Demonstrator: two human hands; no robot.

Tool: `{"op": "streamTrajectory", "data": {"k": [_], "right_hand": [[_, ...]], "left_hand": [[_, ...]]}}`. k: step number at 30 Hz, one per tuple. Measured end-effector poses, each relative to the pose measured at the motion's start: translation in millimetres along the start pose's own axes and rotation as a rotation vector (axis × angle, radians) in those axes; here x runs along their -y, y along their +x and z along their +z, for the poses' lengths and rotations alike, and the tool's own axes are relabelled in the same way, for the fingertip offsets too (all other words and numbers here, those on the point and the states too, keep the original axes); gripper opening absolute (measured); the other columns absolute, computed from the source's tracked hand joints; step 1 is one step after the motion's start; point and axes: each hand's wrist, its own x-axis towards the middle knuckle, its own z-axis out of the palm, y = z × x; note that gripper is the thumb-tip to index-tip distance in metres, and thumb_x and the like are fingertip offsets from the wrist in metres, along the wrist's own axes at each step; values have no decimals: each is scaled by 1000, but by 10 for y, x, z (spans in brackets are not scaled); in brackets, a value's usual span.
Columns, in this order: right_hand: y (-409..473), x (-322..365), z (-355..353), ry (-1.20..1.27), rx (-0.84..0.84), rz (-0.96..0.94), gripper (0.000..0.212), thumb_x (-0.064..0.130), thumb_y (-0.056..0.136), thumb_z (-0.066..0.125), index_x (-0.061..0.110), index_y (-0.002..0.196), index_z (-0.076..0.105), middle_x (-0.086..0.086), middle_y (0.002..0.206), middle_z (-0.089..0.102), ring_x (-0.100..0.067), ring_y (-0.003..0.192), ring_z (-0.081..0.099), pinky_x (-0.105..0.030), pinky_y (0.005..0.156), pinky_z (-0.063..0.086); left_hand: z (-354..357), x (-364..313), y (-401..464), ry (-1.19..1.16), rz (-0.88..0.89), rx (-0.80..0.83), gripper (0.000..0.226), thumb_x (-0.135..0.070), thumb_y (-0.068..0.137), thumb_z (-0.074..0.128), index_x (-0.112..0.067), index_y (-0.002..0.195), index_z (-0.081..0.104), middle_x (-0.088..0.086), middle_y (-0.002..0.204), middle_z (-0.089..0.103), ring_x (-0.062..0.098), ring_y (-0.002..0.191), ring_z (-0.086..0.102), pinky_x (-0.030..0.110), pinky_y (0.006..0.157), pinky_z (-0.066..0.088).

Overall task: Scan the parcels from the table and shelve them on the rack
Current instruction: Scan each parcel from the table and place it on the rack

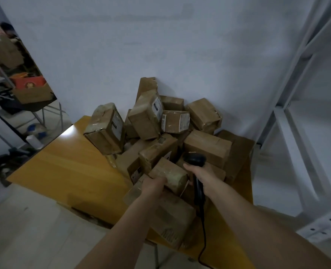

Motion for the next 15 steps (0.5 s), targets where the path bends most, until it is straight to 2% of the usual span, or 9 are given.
{"op": "streamTrajectory", "data": {"k": [2,4,7,9,11,12,15], "right_hand": [[96,-24,9,-15,6,1,59,24,78,80,11,129,54,-9,102,65,-24,88,63,-36,78,56],[127,-39,0,-37,8,-13,58,25,78,80,10,128,55,-10,105,65,-24,90,64,-35,75,55],[132,-35,-61,-51,8,-35,56,28,78,79,11,126,57,-8,108,65,-24,97,62,-36,83,53],[79,-8,-106,-36,20,-65,42,27,81,77,12,116,60,-4,96,65,-19,87,62,-31,72,51],[19,7,-145,15,19,-100,37,25,82,76,13,114,61,-2,91,65,-16,80,62,-26,61,47],[-9,11,-154,36,10,-121,36,24,82,76,13,113,62,-3,93,66,-17,82,63,-25,60,47],[-90,5,-162,69,-29,-170,42,26,79,78,12,116,62,-7,104,68,-21,93,65,-29,71,52]], "left_hand": [[54,-1,56,-47,-49,-19,33,-13,87,65,-6,118,57,15,113,62,30,102,63,41,87,56],[99,-8,73,-71,-102,-21,35,-11,88,65,-5,120,54,14,116,59,28,107,61,38,87,55],[164,-27,90,-63,-156,7,39,-10,89,64,-4,125,51,14,113,58,28,109,59,37,89,54],[200,-76,99,-67,-177,26,49,-14,88,66,-4,131,47,15,113,56,30,110,58,41,92,53],[249,-135,113,-99,-189,42,62,-19,85,70,-6,138,41,17,125,53,32,112,55,42,90,54],[271,-168,97,-108,-194,48,69,-23,83,72,-7,141,39,18,132,50,33,114,54,43,90,53],[315,-236,88,-169,-192,106,83,-33,78,78,-5,144,36,16,140,46,35,122,50,43,93,50]]}}
